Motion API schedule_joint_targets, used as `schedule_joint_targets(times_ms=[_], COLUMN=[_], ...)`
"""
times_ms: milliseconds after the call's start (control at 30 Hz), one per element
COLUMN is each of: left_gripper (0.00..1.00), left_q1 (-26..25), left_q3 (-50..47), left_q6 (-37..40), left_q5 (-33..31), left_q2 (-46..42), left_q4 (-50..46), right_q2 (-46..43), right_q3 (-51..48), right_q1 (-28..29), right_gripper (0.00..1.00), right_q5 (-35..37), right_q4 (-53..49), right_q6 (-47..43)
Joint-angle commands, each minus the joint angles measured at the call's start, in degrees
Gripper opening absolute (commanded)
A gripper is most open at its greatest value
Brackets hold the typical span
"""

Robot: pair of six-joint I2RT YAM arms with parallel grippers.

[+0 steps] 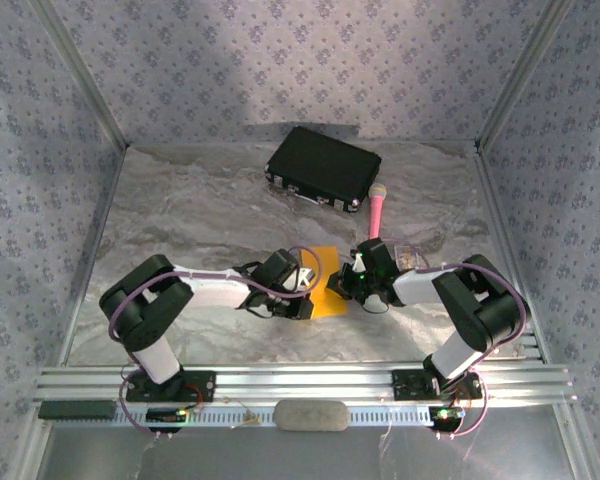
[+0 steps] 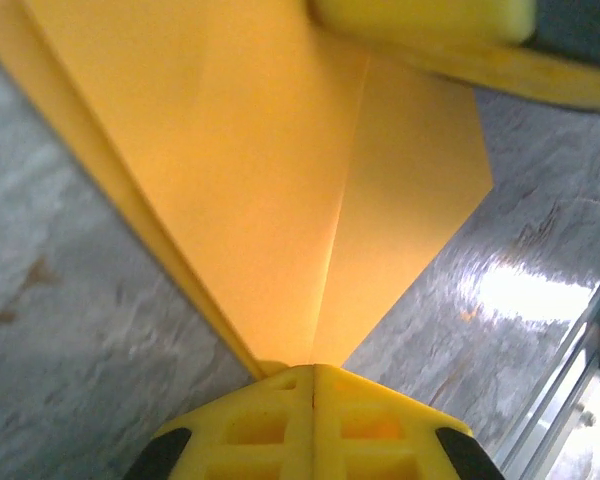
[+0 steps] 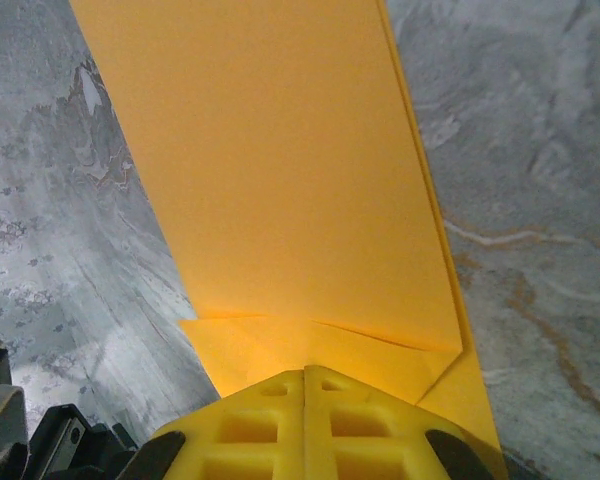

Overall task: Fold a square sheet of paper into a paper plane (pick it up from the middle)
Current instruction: Fold the triangle a second time at the center of the table.

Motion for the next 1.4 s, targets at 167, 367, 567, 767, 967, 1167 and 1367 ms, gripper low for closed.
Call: schedule_joint_targets(times_ms=[167,367,567,767,967,1167,1367], left_gripper=[0.0,0.0,0.0,0.0,0.0,0.0,0.0], left_q1=[-1.69,-0.4,-0.11,-0.38,-0.46,-0.43,-0.38], left_q3=[0.98,4.42,8.57,7.61,2.25,0.72,2.1], left_q6=[2.91,0.87,-0.36,-0.84,-1.15,-1.98,-1.68], left_q5=[-1.32,-3.93,-5.34,-5.18,-5.65,-7.43,-7.34], left_q2=[-6.83,-5.25,2.26,6.3,5.55,3.51,3.75], left_q4=[-8.21,-3.9,-0.88,0.13,1.19,2.39,1.41], right_q2=[1.7,1.3,0.84,-0.93,-5.42,-6.7,-0.17], right_q3=[-1.51,-1.23,-1.23,-0.55,1.23,1.9,4.94], right_q1=[-1.03,-1.02,-0.84,-1.02,-0.8,0.95,3.24], right_gripper=[0.0,0.0,0.0,0.01,0.02,0.04,0.03], right_q5=[3.38,3.37,3.32,3.3,2.61,1.8,1.1], right_q4=[-6.06,-6.15,-6.12,-6.38,-7.42,-5.85,-7.27], right_q6=[-0.78,-0.75,-0.73,-1.35,-3.97,-4.8,-5.16])
